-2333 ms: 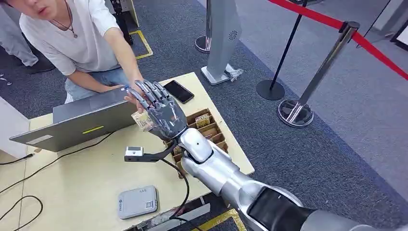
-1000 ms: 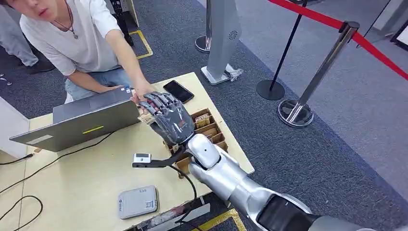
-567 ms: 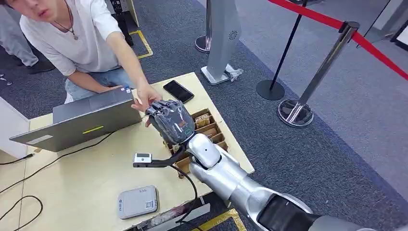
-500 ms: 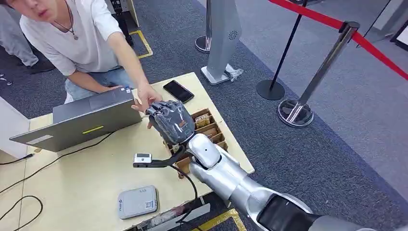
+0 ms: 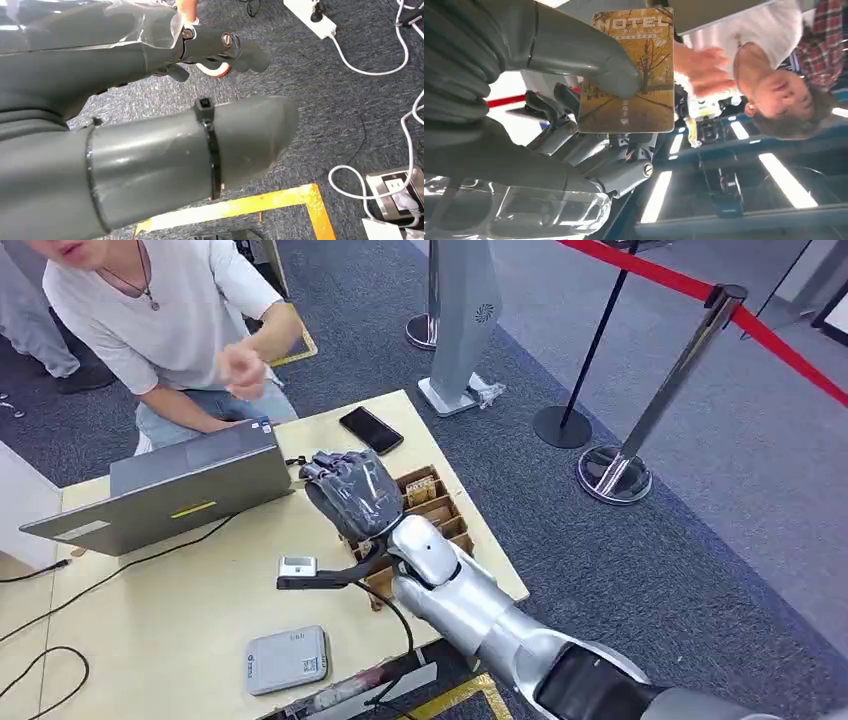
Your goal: Pass the card to the sensor for recognition and then transmit it.
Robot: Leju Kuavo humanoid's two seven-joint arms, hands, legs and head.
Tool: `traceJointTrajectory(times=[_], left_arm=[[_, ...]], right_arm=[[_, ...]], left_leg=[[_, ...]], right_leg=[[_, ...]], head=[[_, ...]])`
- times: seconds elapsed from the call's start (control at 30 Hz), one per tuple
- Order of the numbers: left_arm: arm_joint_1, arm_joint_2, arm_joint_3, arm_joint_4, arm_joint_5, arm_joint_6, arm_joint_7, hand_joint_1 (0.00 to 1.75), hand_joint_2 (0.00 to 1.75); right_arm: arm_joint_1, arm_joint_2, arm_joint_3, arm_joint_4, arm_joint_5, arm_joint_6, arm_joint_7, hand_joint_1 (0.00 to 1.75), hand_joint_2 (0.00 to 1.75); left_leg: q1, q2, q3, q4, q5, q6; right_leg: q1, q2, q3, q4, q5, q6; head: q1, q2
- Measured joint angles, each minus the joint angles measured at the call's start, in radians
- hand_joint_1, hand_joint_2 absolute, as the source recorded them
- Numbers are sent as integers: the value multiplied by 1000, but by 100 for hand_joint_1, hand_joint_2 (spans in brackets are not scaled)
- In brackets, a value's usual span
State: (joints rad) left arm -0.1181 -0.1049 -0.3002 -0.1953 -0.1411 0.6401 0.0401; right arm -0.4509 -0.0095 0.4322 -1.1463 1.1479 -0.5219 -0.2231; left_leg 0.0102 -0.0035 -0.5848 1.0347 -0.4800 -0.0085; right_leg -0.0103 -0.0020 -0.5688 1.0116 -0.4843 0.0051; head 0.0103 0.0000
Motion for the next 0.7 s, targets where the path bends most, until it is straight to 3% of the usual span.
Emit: traceJointTrajectory(times=[0.37, 0.4, 0.57, 0.7], left_arm=[[6, 0, 3, 0, -1, 1, -3, 0, 0], [7, 0, 4, 0, -1, 1, -3, 0, 0], [7, 1, 14, 0, -4, 0, -8, 0, 0], [7, 1, 21, 0, -13, -3, -5, 0, 0]], right_arm=[[29, 0, 53, -125, -281, 201, -119, 175, 175], [32, 0, 55, -131, -321, 233, -131, 175, 175], [56, 0, 80, -163, -663, 538, -181, 175, 175], [62, -3, 102, -150, -783, 648, -177, 175, 175]], left_leg=[[0, 0, 0, 0, 0, 0], [0, 0, 0, 0, 0, 0], [0, 0, 0, 0, 0, 0], [0, 0, 0, 0, 0, 0]], right_leg=[[0, 0, 0, 0, 0, 0], [0, 0, 0, 0, 0, 0], [0, 0, 0, 0, 0, 0], [0, 0, 0, 0, 0, 0]], head=[[0, 0], [0, 0], [0, 0], [0, 0]])
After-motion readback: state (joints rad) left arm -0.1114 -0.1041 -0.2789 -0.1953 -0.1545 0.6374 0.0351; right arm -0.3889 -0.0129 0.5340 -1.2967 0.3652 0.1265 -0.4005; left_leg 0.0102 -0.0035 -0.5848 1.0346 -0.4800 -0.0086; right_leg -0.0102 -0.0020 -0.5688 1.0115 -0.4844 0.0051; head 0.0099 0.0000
